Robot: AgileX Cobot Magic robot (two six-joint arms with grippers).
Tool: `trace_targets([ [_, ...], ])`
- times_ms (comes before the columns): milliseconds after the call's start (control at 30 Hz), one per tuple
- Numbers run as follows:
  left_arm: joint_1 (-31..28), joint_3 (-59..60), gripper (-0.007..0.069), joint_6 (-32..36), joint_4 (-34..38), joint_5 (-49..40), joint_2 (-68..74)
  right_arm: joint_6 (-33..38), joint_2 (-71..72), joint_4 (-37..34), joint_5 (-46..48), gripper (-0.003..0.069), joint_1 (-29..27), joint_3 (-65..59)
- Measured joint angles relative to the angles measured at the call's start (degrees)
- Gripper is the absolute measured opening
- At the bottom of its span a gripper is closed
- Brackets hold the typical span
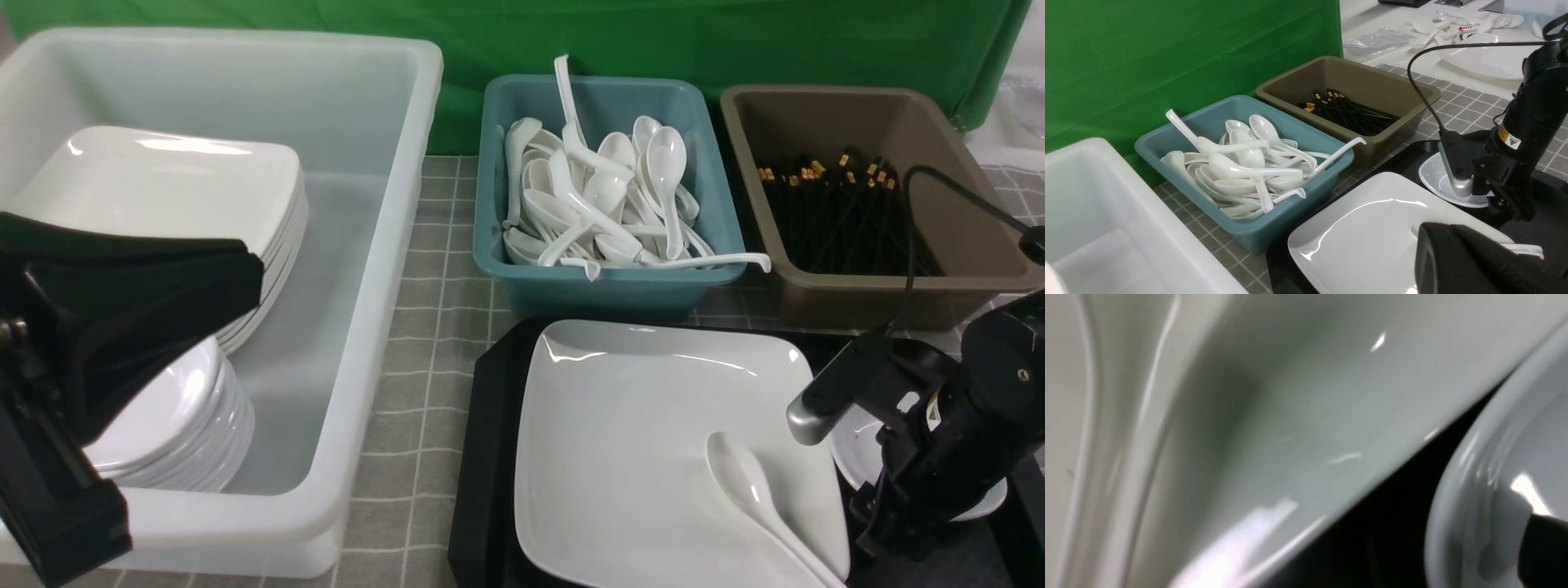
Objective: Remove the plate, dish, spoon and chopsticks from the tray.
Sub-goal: Use the right arm to grab a small plate from the dinner plate, then use the right arm to put the small plate into the large storage box on the left
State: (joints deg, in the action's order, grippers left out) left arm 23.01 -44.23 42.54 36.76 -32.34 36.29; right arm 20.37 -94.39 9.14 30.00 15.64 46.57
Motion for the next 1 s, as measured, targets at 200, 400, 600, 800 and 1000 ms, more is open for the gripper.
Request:
trace_targets([
  [200,0.0,0.0,0.001,0.0,-1.5,-0.6,0.0,0.6,0.7,0.8,-2.4,0.0223,0.5,0.6],
  [400,0.0,0.0,0.001,-0.1,-1.7,-2.5,0.0,-4.7,8.0,0.9,8.4,0.0085,3.9,3.0],
  [600,0.0,-0.2,0.001,-2.7,-4.2,-2.8,0.0,-14.2,18.2,-0.5,18.6,0.0062,13.0,12.0],
  [800,0.0,-5.8,0.001,-28.0,-31.2,-10.0,-4.2,-13.5,17.5,-4.3,18.8,0.0062,31.5,32.3],
  [1000,0.0,-8.8,0.001,-42.5,-48.8,-20.8,-15.6,-0.1,3.4,-5.2,11.6,0.0062,46.3,49.4],
])
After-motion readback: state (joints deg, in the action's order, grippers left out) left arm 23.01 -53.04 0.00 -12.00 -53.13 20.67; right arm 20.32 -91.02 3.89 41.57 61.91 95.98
